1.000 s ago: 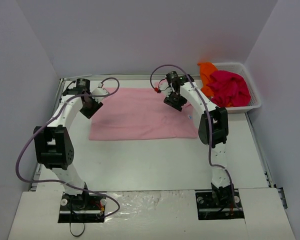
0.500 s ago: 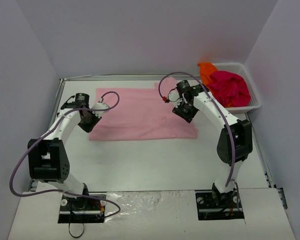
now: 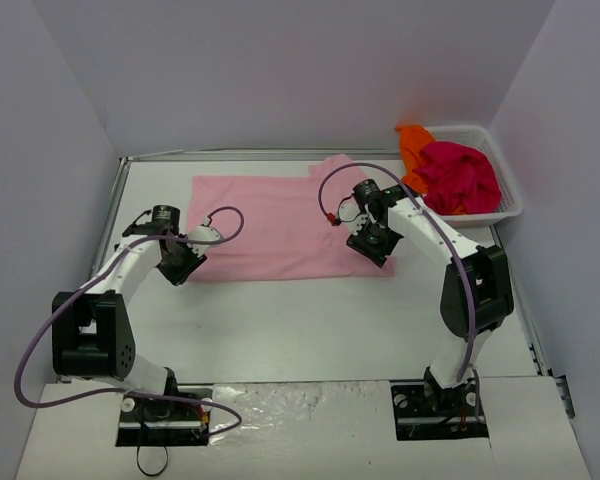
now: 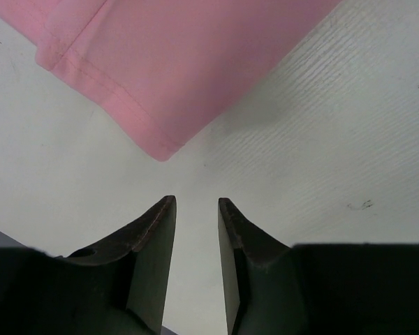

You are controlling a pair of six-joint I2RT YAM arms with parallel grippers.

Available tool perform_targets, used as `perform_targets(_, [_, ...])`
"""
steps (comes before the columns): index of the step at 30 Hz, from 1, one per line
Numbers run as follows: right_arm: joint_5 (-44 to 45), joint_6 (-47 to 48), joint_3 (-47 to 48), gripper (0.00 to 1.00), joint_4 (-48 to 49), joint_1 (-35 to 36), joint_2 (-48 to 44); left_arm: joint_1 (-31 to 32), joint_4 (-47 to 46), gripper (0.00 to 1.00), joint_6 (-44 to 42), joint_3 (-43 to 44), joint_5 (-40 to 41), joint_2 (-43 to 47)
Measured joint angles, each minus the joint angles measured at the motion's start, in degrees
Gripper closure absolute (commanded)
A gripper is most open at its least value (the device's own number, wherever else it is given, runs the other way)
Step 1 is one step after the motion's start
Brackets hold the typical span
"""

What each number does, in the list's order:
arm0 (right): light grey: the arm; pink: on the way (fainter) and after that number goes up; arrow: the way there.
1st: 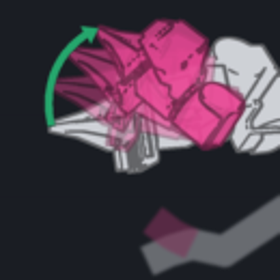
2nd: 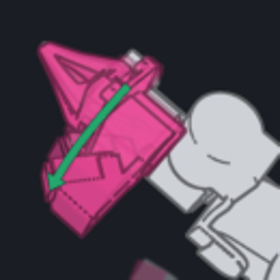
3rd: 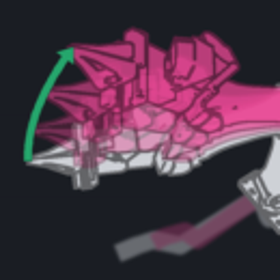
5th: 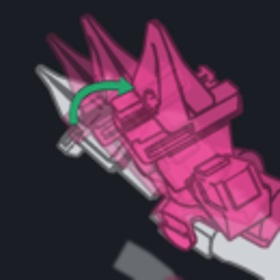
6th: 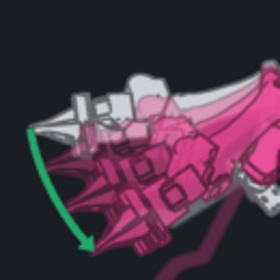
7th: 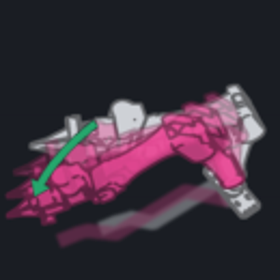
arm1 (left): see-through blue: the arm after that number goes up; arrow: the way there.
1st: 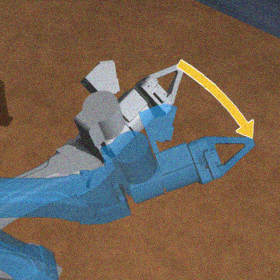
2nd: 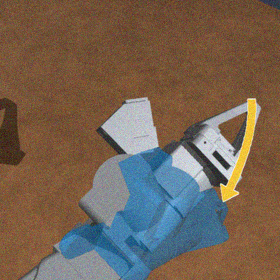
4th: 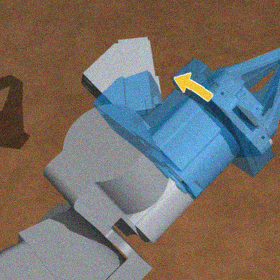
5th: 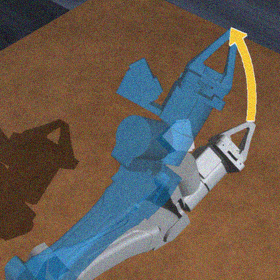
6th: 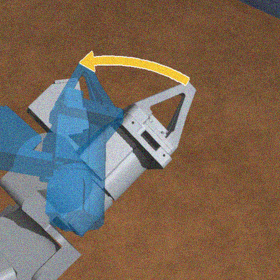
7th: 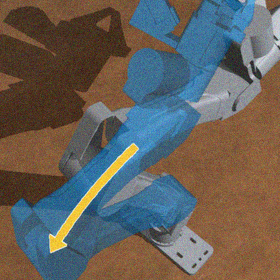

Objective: Fold and stack the t-shirts
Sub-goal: Fold the flattened tshirt in 1/3 of the way

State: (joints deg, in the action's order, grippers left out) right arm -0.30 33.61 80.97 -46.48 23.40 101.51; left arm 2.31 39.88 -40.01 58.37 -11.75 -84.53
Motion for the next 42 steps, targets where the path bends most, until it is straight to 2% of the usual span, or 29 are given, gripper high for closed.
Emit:
perform_targets(6, [0.0, -1.03, 0.26, 0.6, 0.42, 0.0, 1.27, 0.0, -2.14, 0.69, -2.08, -1.46, 0.48, -0.07])
perform_targets(12, [0.0, -2.16, 1.62, 0.59, 0.52, 0.0, 3.26, 0.0, -5.84, 0.64, -3.54, -2.82, 1.36, -0.48])
perform_targets(32, [2.19, -3.02, 3.48, 0.58, 0.92, 0.0, 6.25, 0.04, -10.73, 0.64, -5.92, -2.54, 1.73, -9.79])
perform_targets(37, [2.49, -3.02, 3.48, 0.58, 0.92, 0.0, 6.29, 0.11, -10.78, 0.74, -5.9, -1.51, 2.03, -10.82])
perform_targets(40, [2.54, -3.02, 3.48, 0.58, 0.9, 0.0, 6.29, 0.22, -10.91, 0.84, -5.86, -1.38, 2.29, -11.06])
perform_targets(41, [2.56, -3.02, 3.48, 0.58, 0.92, 0.0, 6.29, 0.26, -10.97, 0.92, -5.92, -1.38, 2.43, -11.1])
perform_targets(42, [2.56, -2.99, 3.48, 0.58, 0.92, 0.0, 6.29, 0.26, -11.04, 0.96, -5.92, -1.38, 2.54, -11.15])
